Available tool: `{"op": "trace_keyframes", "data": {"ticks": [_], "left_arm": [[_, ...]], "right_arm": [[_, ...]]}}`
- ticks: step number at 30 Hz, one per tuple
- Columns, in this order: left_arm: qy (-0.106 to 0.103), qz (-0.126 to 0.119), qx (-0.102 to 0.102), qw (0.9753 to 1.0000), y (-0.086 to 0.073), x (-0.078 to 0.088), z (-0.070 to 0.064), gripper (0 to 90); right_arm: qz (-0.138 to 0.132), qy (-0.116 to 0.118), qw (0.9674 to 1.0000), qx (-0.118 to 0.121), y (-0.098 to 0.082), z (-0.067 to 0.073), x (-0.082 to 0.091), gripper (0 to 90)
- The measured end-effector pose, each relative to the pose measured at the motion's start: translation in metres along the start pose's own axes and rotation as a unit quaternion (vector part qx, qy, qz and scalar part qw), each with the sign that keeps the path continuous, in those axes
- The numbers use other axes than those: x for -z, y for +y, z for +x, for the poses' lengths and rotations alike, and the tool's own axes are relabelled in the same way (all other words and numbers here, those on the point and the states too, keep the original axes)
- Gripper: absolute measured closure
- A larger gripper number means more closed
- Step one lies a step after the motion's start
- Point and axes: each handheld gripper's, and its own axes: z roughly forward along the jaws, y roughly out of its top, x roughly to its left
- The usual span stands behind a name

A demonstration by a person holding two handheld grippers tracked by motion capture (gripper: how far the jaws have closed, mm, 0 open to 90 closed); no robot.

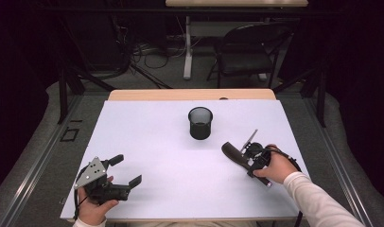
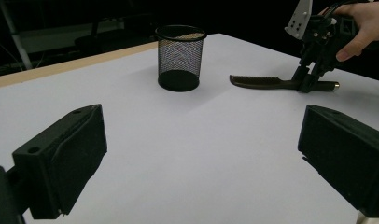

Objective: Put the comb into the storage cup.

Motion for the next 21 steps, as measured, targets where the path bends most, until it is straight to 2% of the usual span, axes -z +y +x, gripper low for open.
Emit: {"op": "trace_keyframes", "data": {"ticks": [1, 3, 10, 13, 19, 20, 21], "left_arm": [[0.0, 0.0, 0.0, 1.0, 0.0, 0.0, 0.0, 1.2], [0.0, 0.0, 0.0, 1.0, -0.0001, 0.0, -0.0001, 1.2], [-0.001, 0.0, 0.0, 1.0, -0.0001, -0.0002, 0.0002, 1.2], [-0.001, 0.001, 0.0, 1.0, -0.0002, -0.0002, 0.0002, 1.2], [-0.001, 0.002, 0.0, 1.0, -0.0003, -0.0004, 0.0006, 1.2], [-0.001, 0.002, 0.0, 1.0, -0.0003, -0.0004, 0.0006, 1.2], [-0.001, 0.002, 0.0, 1.0, -0.0003, -0.0004, 0.0006, 1.2]], "right_arm": [[0.001, 0.0, 1.0, 0.006, 0.0002, -0.0006, -0.0002, 63.0], [-0.012, 0.0, 0.9999, -0.002, -0.0005, 0.0006, -0.0023, 63.1], [-0.003, -0.007, 1.0, 0.004, 0.0001, -0.0006, -0.0012, 65.9], [-0.008, -0.001, 1.0, -0.001, -0.0002, -0.0008, -0.0017, 66.7], [0.01, -0.001, 0.9999, 0.005, 0.0011, -0.0028, 0.0009, 68.2], [-0.004, 0.002, 1.0, -0.002, 0.0002, -0.0021, -0.0012, 68.6], [-0.004, 0.002, 1.0, -0.004, 0.0001, -0.0019, -0.0012, 68.9]]}}
